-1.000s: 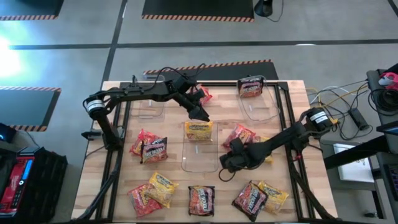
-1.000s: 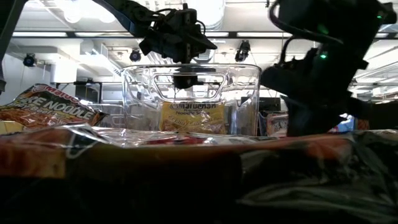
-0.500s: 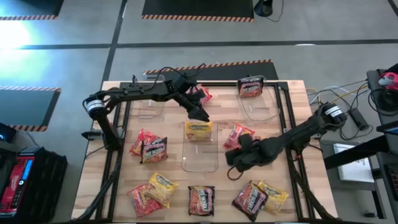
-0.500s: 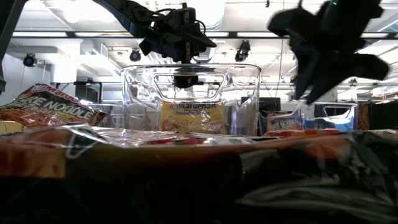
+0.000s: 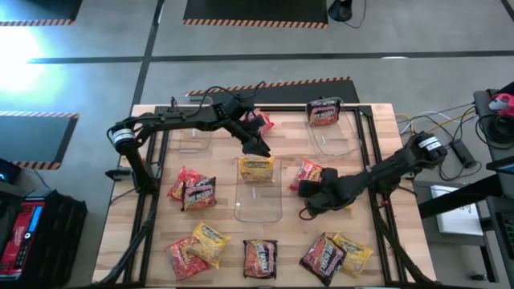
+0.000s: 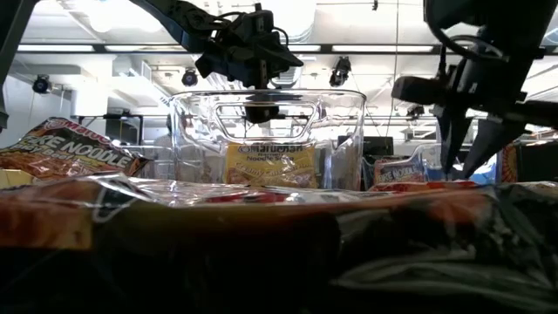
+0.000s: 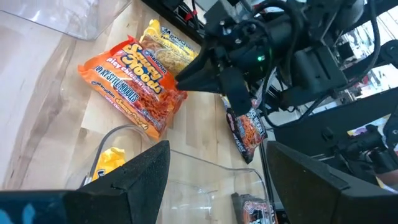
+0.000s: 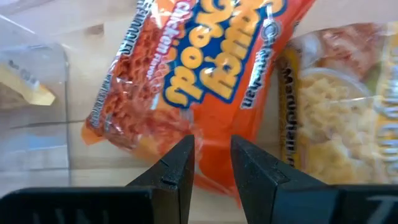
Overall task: Sort Maruchan noodles
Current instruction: Put the orange noodle pack into the top left transparent bin
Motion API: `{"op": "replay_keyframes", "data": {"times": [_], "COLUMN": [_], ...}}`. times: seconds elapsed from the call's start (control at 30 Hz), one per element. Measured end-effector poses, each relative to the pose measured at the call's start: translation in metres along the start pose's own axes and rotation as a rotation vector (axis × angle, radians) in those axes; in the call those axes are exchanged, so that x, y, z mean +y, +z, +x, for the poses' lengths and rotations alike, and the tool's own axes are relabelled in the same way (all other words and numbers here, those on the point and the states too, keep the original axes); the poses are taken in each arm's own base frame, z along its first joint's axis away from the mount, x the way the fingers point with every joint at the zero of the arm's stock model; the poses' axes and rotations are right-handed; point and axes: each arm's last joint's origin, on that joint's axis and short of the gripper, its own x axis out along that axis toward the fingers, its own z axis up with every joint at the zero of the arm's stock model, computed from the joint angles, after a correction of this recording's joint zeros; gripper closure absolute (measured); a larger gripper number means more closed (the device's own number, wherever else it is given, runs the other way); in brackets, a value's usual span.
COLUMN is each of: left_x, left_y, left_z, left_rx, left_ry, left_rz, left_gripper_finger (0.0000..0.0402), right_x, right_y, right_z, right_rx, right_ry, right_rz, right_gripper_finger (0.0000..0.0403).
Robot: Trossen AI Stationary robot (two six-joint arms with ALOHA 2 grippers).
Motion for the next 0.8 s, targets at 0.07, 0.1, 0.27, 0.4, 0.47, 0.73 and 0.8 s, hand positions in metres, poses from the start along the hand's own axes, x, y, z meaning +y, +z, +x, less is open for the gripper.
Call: {"op": "replay_keyframes", "data": {"times": [0.07, 0.1, 0.27, 0.4, 0.47, 0.73, 0.8], "left_x": [0.000, 0.000, 0.001, 0.001, 0.001, 0.002, 0.003], "left_y": [0.000, 0.001, 0.001, 0.001, 0.001, 0.001, 0.001], "left_z": [0.000, 0.000, -0.001, -0.001, -0.001, -0.003, -0.003], "left_rx": [-0.004, -0.005, -0.006, -0.006, -0.006, -0.009, -0.010], "left_ry": [0.000, 0.000, 0.001, 0.002, 0.002, 0.005, 0.006], "left_rz": [0.004, 0.005, 0.005, 0.004, 0.004, -0.006, -0.007], "left_gripper_finger": [0.0152, 0.0152, 0.0152, 0.0152, 0.0152, 0.0152, 0.0152], "right_x": [0.001, 0.001, 0.010, 0.020, 0.022, 0.032, 0.034], "right_y": [0.000, 0.000, -0.001, 0.003, 0.008, 0.020, 0.020], "right_z": [0.006, 0.010, 0.029, 0.040, 0.042, 0.021, 0.010], "right_rx": [0.003, 0.004, 0.008, -0.034, -0.067, -0.059, -0.048], "right_ry": [0.011, 0.013, 0.072, 0.123, 0.136, 0.241, 0.278], "right_rz": [0.004, 0.007, 0.030, 0.030, 0.030, 0.005, -0.007], "right_gripper_finger": [0.0310, 0.0310, 0.0310, 0.0310, 0.0310, 0.0310, 0.0310]}}
